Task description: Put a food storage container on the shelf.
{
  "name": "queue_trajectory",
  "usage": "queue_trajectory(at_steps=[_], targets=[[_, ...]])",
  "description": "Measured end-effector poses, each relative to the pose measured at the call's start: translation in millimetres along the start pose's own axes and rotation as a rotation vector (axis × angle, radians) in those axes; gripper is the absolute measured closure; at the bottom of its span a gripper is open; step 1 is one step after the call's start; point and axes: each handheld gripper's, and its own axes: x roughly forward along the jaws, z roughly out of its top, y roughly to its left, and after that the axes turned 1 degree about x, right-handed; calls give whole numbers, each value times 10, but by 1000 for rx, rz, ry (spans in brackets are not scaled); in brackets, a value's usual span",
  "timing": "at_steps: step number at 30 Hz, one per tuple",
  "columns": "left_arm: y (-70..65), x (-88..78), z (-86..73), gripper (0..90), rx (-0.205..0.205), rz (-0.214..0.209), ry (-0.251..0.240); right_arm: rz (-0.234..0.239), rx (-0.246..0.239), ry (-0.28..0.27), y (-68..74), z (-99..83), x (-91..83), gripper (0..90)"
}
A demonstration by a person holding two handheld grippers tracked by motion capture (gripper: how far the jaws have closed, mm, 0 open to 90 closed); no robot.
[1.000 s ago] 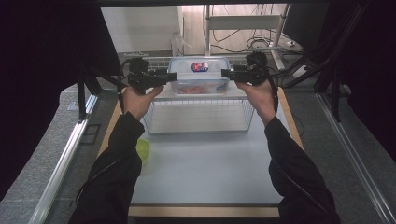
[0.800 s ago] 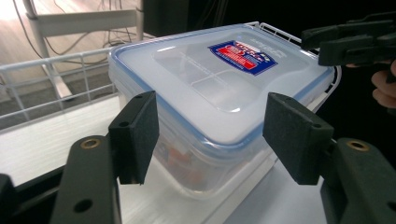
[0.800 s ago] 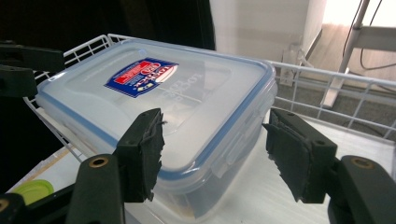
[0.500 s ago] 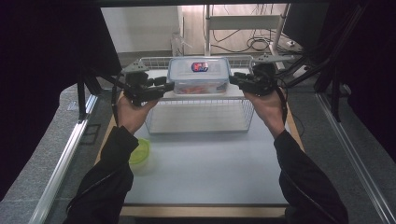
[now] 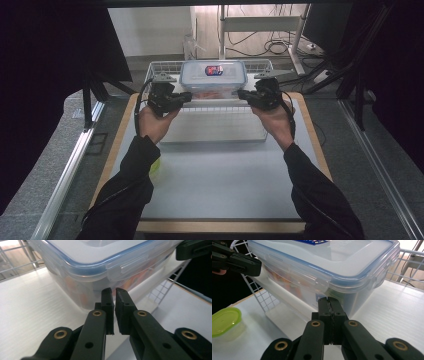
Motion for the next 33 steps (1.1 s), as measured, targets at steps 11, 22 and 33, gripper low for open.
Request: queue_trajectory(at_steps=[11, 22, 33], targets=[[68, 120, 34, 822, -13, 36, 12, -27, 9, -13, -85, 20, 120, 896], [-170, -22, -12, 673, 37, -34, -33, 2, -15, -18, 30, -54, 32, 750], [-453, -162, -250, 428, 96, -99, -50, 50, -73, -1, 284, -246, -96, 457]])
